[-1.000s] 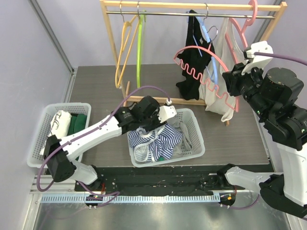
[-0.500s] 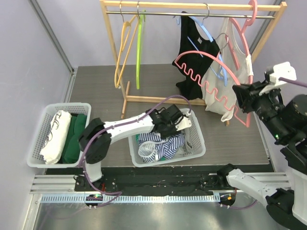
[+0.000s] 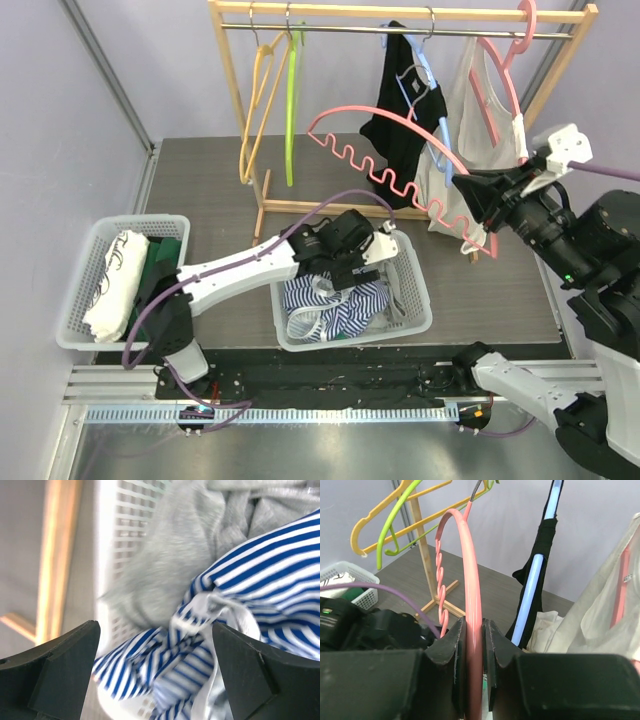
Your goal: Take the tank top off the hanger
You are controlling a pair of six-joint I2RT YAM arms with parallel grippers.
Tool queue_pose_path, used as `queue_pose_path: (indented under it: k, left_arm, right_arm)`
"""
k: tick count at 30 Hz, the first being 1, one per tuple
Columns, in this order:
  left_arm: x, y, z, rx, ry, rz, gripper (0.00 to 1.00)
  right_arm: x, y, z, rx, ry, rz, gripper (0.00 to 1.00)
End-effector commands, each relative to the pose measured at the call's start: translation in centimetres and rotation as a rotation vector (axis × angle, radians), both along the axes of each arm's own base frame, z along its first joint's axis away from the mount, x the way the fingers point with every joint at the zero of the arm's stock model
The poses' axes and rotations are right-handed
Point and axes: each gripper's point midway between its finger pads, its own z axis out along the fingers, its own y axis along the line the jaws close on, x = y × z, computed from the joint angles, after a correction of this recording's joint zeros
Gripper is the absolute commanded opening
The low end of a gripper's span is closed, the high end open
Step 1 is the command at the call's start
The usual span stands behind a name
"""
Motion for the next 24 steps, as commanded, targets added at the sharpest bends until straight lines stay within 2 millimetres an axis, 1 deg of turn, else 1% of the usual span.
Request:
queue_pose_path:
  k: [1,2,3,4,5,6,7,8,9,10,11,12,13,14,15,16,17,18,19,20,21,22,23,24]
  left_arm:
    - [0.2,0.6,8.3,-0.166,-0.119,0.04,1.0]
    - [-0.2,0.7,10.0,-0.197,-0.118,0.03,1.0]
    - [-1.0,0.5,11.2,-0.237,-0.097,0.006,1.0]
    - [-1.8,0.8,13.5,-0.294,-0.102,-0.013,1.0]
    - [-2.4,0.9,15.0,-0.313,-0.111,-0.051,1.0]
    - [-3.0,1.0,16.5,-0.356,-0.11,-0.076,1.0]
    - [-3.7,1.6,18.2,-0.39,-0.125,-0.095,1.0]
    - [-4.2,2.1,19.4,-0.4,-0.137,-0.123,1.0]
    - [-4.7,2.3,20.3,-0.415,-0.14,-0.145,1.0]
    - [-5.2,3.2,21.7,-0.437,-0.167,-0.154,1.0]
    - [-5.4,3.6,22.6,-0.452,-0.184,-0.16,1.0]
    - [-5.5,3.9,24.1,-0.48,-0.209,-0.165,1.0]
    - [-6.1,4.0,25.3,-0.512,-0.216,-0.192,1.0]
    - [-6.4,4.5,26.8,-0.548,-0.242,-0.192,1.0]
    - [-6.6,4.9,28.4,-0.585,-0.269,-0.193,1.0]
    - [-6.5,5.2,29.4,-0.605,-0.295,-0.184,1.0]
    - [-6.3,5.9,30.4,-0.618,-0.327,-0.158,1.0]
    - [-6.1,6.4,31.7,-0.634,-0.36,-0.147,1.0]
    - [-5.6,7.0,32.4,-0.633,-0.394,-0.117,1.0]
    - [-5.5,7.6,33.2,-0.646,-0.423,-0.103,1.0]
    - [-5.4,8.0,33.8,-0.653,-0.443,-0.094,1.0]
    - [-5.2,8.5,34.5,-0.663,-0.47,-0.083,1.0]
    - [-5.2,8.9,35.0,-0.673,-0.48,-0.075,1.0]
    - [-5.3,9.2,35.5,-0.685,-0.487,-0.071,1.0]
  right_arm:
    - [1.9,1.3,3.1,0.058,-0.065,0.011,0.01]
    - [2.6,1.7,3.2,0.043,-0.063,0.013,0.01]
    - [3.3,1.9,3.2,0.035,-0.062,0.006,0.01]
    - [3.7,2.0,3.2,0.03,-0.062,0.001,0.01]
    - [4.7,2.3,3.3,0.023,-0.058,-0.012,0.01]
    - [5.1,2.5,3.3,0.013,-0.059,-0.012,0.01]
    - [5.4,2.7,3.4,0.007,-0.057,-0.011,0.01]
    - [6.5,2.6,3.6,0.007,-0.055,-0.047,0.01]
    - [6.8,2.7,3.8,0.003,-0.06,-0.053,0.01]
    - [7.0,3.0,4.0,0.001,-0.063,-0.052,0.01]
    - [7.1,3.2,4.6,0.004,-0.078,-0.054,0.01]
    - [8.0,3.3,4.3,-0.025,-0.077,-0.088,0.01]
    - [7.6,4.5,4.4,-0.038,-0.084,-0.063,0.01]
    - [7.4,4.9,5.0,-0.046,-0.098,-0.066,0.01]
    - [8.4,5.3,4.5,-0.096,-0.094,-0.107,0.01]
    - [7.8,6.8,4.4,-0.116,-0.095,-0.082,0.01]
    - [7.7,7.4,4.7,-0.136,-0.108,-0.091,0.01]
    - [8.4,7.3,4.1,-0.176,-0.095,-0.166,0.01]
    - [8.1,8.0,4.3,-0.226,-0.124,-0.177,0.01]
    - [7.0,9.7,4.3,-0.247,-0.139,-0.149,0.01]
    - [6.7,10.0,4.3,-0.269,-0.145,-0.169,0.01]
    - [6.9,9.9,4.2,-0.305,-0.153,-0.219,0.01]
    - [6.4,10.4,4.5,-0.307,-0.16,-0.215,0.01]
    - [6.3,10.4,4.6,-0.314,-0.161,-0.224,0.01]
